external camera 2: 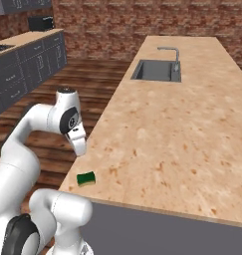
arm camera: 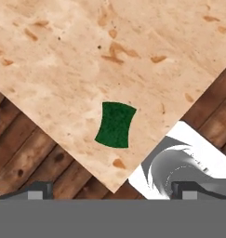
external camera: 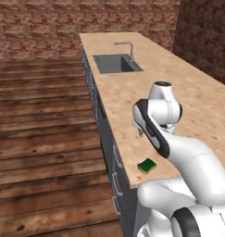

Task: Place the sponge inside the microwave to prepare for sanitizing.

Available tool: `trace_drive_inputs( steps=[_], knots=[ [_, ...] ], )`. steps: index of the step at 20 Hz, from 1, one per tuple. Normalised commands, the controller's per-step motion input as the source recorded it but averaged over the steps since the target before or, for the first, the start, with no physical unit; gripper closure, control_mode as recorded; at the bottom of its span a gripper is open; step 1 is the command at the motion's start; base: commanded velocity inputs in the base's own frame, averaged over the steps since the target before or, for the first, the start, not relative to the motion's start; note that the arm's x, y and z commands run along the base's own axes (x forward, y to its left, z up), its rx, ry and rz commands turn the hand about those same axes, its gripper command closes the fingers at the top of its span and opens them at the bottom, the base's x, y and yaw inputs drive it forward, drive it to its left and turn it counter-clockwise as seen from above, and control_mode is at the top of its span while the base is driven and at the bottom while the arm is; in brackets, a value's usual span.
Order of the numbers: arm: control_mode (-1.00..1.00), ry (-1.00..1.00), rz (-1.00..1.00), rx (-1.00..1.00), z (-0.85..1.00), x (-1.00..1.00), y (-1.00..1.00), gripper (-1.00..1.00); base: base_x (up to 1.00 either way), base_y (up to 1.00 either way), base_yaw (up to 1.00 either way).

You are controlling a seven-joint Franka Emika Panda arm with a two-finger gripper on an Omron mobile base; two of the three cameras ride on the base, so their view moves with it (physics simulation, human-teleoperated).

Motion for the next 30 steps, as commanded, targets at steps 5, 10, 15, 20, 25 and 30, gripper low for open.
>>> trace_drive_inputs(
  steps=[5,10,15,20,25,30],
  knots=[
    [-1.0,0.0,-0.1,0.0,-0.19,0.07,-0.06,-1.0,0.0,0.0,0.0],
    [-1.0,0.0,-0.12,-0.05,-0.19,0.07,-0.01,-1.0,0.0,0.0,0.0],
    [-1.0,0.01,-0.11,-0.01,-0.21,0.02,-0.02,-1.0,0.0,0.0,0.0],
    [-1.0,0.03,-0.02,0.0,-0.22,0.01,-0.09,-1.0,0.0,0.0,0.0],
    [-1.0,0.04,0.0,0.0,-0.23,0.03,-0.1,-1.0,0.0,0.0,0.0],
    [-1.0,0.07,0.0,0.0,-0.25,0.07,-0.06,-1.0,0.0,0.0,0.0]
  ],
)
